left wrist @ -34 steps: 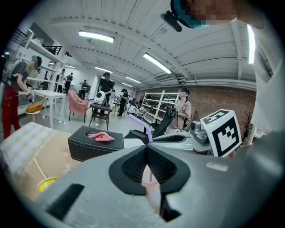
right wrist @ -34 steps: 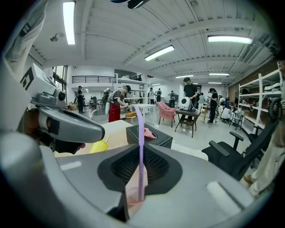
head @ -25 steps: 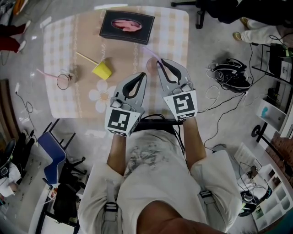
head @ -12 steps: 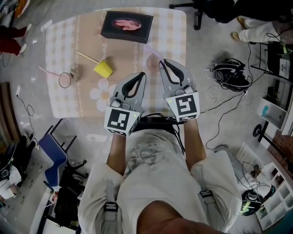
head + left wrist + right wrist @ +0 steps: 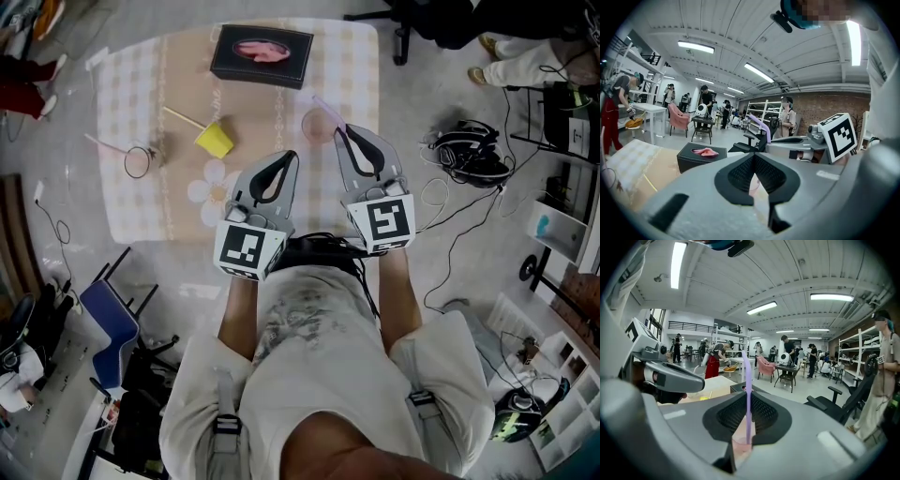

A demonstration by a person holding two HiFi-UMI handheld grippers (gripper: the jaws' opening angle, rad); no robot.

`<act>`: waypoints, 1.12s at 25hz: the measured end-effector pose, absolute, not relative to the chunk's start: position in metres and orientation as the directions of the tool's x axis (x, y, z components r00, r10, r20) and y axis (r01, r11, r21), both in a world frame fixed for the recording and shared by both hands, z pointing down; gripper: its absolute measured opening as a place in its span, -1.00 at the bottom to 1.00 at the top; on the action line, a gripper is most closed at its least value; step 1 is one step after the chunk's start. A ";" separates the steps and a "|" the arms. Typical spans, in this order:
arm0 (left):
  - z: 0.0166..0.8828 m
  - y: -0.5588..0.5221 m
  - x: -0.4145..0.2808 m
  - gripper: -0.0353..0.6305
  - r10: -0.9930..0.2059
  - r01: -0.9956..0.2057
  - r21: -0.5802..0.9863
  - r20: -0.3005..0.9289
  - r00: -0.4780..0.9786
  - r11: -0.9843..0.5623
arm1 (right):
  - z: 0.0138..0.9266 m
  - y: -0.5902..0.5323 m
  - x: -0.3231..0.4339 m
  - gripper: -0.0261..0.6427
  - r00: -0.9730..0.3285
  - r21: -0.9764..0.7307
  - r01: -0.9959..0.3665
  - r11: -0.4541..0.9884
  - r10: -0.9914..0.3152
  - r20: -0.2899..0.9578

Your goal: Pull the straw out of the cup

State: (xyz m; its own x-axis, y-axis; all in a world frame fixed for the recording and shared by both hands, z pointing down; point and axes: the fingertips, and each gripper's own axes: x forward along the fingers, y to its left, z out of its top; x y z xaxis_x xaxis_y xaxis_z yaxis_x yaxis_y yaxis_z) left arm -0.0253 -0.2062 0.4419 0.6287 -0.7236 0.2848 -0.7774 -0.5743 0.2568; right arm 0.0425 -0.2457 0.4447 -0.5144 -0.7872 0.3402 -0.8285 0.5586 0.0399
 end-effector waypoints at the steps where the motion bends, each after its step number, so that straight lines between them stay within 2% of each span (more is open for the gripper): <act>1: 0.441 -0.204 -0.026 -0.88 -0.723 -0.777 0.255 0.285 0.629 -0.576 | 0.445 -0.243 0.043 -0.82 -0.512 0.040 -0.830 0.557 -0.787 0.344; 28: 0.415 -0.159 -0.021 -0.88 -0.718 -0.758 0.233 0.242 0.653 -0.610 | 0.424 -0.171 0.058 -0.83 -0.486 0.044 -0.848 0.528 -0.809 0.331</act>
